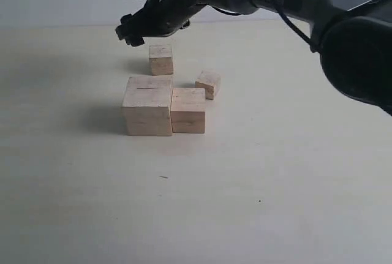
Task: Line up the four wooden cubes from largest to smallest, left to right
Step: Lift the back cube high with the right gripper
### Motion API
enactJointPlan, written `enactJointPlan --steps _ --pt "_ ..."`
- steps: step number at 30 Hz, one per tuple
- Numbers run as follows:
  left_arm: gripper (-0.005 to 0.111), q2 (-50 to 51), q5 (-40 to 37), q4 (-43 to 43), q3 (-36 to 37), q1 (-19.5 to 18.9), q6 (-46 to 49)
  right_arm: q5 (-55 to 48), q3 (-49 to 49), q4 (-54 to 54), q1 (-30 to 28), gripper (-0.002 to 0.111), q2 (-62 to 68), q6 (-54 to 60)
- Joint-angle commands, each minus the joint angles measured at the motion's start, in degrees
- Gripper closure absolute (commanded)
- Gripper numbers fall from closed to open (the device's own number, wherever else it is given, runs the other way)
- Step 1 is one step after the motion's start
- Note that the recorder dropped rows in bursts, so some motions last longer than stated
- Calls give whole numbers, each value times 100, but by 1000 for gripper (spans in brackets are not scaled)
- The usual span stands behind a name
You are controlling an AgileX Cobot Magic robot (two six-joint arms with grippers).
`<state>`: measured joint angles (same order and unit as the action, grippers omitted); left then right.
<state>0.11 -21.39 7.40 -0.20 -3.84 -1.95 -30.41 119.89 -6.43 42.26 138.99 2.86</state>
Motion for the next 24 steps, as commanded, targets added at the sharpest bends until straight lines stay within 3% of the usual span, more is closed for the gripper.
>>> enactJointPlan --steps 1,5,24 --pt "107 -11 61 5 20 -16 21 -33 289 2308 175 30 -19 -2834" --pt "107 -11 61 5 20 -16 21 -54 381 2421 139 30 26 -3602" --pt "107 -11 61 5 20 -16 21 -734 913 1869 130 30 1042 -3583"
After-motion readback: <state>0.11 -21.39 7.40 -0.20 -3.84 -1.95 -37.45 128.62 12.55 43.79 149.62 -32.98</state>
